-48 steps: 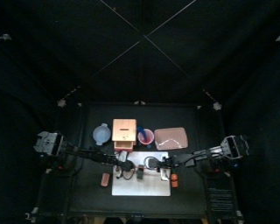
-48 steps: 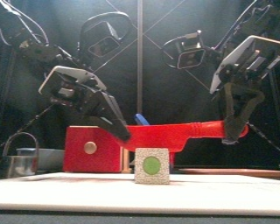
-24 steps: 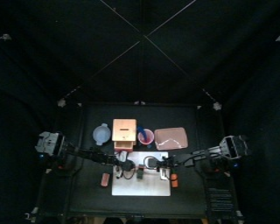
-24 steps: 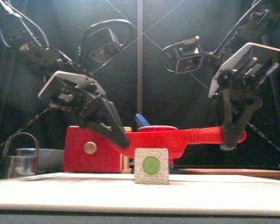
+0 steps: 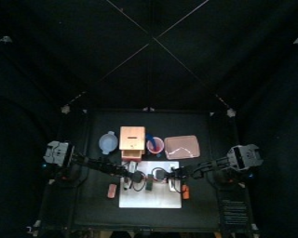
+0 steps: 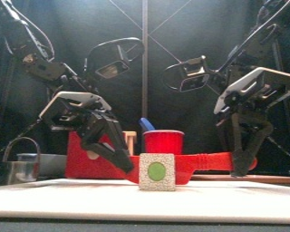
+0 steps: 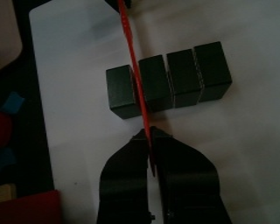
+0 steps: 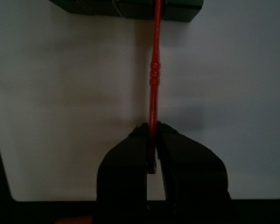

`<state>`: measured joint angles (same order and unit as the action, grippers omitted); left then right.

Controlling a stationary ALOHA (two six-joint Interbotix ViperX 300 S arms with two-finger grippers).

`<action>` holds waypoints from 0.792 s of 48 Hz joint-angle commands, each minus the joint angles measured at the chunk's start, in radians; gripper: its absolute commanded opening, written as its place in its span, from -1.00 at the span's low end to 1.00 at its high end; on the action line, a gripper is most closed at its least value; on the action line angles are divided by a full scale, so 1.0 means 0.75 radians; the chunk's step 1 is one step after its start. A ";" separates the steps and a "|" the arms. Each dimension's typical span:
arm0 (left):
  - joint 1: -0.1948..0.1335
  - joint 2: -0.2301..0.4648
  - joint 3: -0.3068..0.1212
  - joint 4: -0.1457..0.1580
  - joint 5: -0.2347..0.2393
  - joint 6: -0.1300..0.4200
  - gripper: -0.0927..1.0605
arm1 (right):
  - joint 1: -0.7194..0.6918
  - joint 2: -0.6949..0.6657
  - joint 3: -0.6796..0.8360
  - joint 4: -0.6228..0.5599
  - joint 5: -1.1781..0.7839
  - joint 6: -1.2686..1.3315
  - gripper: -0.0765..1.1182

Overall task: Place sushi on board then cut the sushi with the knife then place the pieces on the plate
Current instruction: Cut the sushi into 4 pieces

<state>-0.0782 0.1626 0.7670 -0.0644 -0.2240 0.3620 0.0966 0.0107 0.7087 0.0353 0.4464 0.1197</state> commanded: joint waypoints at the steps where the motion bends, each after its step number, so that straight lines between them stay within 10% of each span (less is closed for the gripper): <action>1: 0.022 -0.037 -0.031 0.008 -0.006 0.010 -0.29 | -0.041 -0.057 -0.022 -0.055 0.012 -0.004 -0.33; 22: 0.014 -0.205 -0.025 0.016 0.000 0.012 -0.29 | 0.004 -0.182 -0.137 -0.057 0.227 0.000 -0.33; 38: -0.115 -0.225 -0.006 -0.002 0.004 0.008 -0.29 | 0.129 -0.102 -0.174 0.057 0.205 0.000 -0.33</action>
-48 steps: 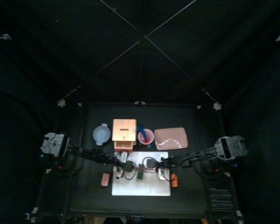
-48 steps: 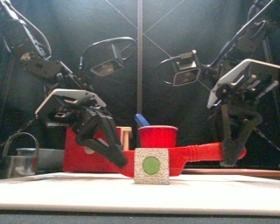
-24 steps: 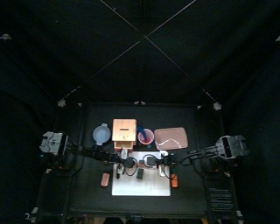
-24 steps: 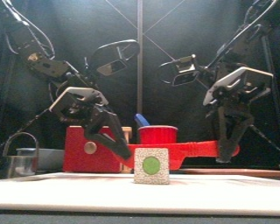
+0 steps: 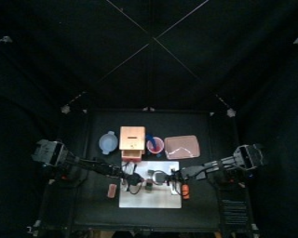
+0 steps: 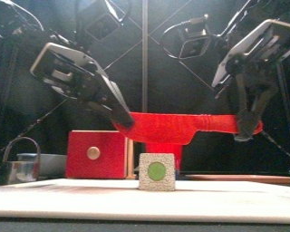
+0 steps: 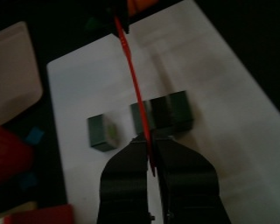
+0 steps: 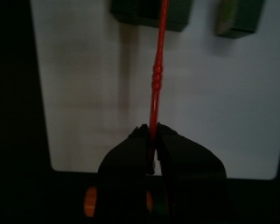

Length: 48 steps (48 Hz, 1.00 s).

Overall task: Place sushi on board then cut the sushi with the knife then place the pieces on the plate
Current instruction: Cut the sushi into 4 pieces

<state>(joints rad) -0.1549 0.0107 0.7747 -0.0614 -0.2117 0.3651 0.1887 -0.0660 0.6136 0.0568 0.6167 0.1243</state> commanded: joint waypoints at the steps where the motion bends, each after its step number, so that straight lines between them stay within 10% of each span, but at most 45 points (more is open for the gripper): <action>1: -0.010 -0.020 -0.016 -0.010 -0.012 0.002 -0.29 | 0.006 0.006 -0.047 0.031 -0.022 -0.006 -0.33; 48: 0.047 0.059 -0.022 -0.016 -0.020 0.010 -0.29 | -0.043 0.027 -0.059 -0.059 -0.031 -0.008 -0.33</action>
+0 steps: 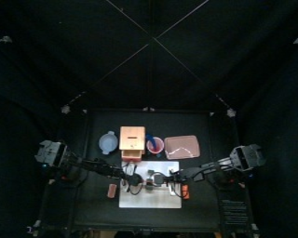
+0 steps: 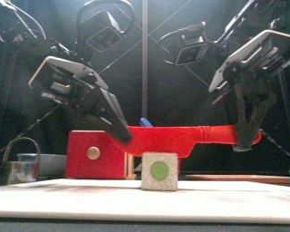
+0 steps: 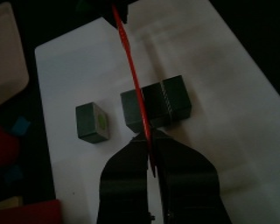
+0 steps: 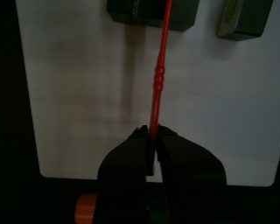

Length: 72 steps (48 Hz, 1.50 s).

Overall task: Place sushi on board then cut the sushi with the knife then place the pieces on the plate
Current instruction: Cut the sushi into 4 pieces

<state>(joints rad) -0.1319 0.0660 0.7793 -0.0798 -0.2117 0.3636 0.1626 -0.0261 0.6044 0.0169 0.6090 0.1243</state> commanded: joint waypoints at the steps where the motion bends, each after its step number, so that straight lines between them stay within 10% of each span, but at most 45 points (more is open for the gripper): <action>1: 0.016 -0.014 -0.027 0.008 -0.018 0.012 -0.29 | -0.008 -0.027 -0.047 -0.006 -0.020 -0.008 -0.33; 33: 0.008 0.104 -0.043 0.008 -0.016 0.008 -0.29 | 0.002 0.104 -0.049 0.031 -0.125 -0.006 -0.33; 57: 0.012 -0.110 -0.041 0.053 -0.010 0.010 -0.29 | -0.006 -0.076 -0.117 -0.029 0.067 -0.006 -0.33; 72: -0.022 -0.049 -0.031 0.016 -0.012 0.006 -0.29 | 0.027 -0.018 -0.115 0.025 0.067 -0.006 -0.33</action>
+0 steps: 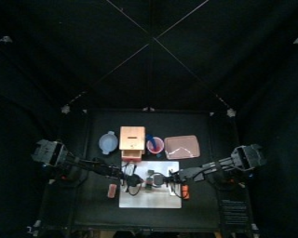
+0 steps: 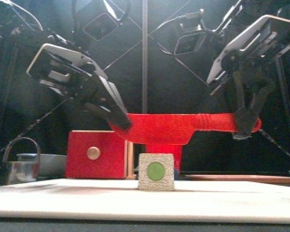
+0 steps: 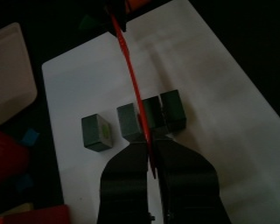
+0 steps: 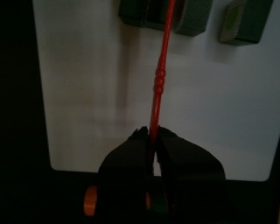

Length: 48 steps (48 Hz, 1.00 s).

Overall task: Place sushi on board then cut the sushi with the knife then place the pieces on the plate
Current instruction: Cut the sushi into 4 pieces

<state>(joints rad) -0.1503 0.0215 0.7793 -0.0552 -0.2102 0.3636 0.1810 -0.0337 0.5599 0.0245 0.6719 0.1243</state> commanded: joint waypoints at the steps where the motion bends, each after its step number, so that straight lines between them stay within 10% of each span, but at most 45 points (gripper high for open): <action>1: 0.000 0.016 -0.033 -0.020 -0.014 0.006 -0.29 | 0.002 -0.004 -0.055 0.018 -0.016 -0.006 -0.33; 23: -0.053 0.022 -0.018 -0.088 -0.014 0.006 -0.29 | 0.029 0.018 -0.059 0.106 -0.061 -0.004 -0.33; 48: -0.035 0.012 -0.025 -0.035 -0.014 0.014 -0.29 | 0.018 0.027 -0.065 0.065 -0.063 -0.008 -0.33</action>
<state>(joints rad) -0.1856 0.0460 0.7808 -0.0966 -0.2102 0.3636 0.1994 0.0077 0.5507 0.0798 0.6427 0.1243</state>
